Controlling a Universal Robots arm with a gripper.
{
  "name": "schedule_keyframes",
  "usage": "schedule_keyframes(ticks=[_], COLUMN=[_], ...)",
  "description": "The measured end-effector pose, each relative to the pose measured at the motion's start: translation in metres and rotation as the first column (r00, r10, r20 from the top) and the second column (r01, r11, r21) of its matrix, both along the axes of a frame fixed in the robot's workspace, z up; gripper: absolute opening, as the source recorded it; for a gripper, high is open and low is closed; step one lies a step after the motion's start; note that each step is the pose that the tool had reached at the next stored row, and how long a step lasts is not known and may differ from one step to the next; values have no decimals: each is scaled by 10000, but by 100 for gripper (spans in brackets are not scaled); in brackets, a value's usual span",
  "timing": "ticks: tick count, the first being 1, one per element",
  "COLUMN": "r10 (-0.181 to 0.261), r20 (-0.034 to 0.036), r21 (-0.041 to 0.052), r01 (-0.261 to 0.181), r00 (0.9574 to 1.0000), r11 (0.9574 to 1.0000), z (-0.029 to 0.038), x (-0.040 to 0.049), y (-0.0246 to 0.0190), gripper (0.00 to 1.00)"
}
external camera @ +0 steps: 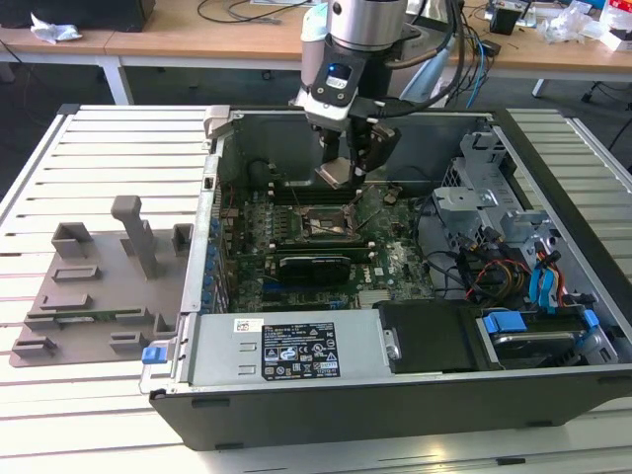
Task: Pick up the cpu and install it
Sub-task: 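Place the cpu into insertion slot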
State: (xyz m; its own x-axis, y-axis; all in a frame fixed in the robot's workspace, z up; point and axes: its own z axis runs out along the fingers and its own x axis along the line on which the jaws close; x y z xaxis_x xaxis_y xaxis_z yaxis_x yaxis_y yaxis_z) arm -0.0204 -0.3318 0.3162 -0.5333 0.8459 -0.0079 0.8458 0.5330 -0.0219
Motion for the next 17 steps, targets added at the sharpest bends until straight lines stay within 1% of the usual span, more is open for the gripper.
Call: schedule_keyframes(ticks=[2,8,10,14,17], r10=[-320,-809,-1075,-1462,-1757], r20=[0,1,0,0,1], r21=[0,0,0,0,-6], r01=[320,809,1075,1462,1757], r00=[9995,9967,9942,9893,9844], r11=[9995,9967,9942,9893,9844], z=[0,0,-1,-1,-1], x=[0,0,0,0,0], y=[0,0,0,0,0], gripper=[55,55,55,55,55])
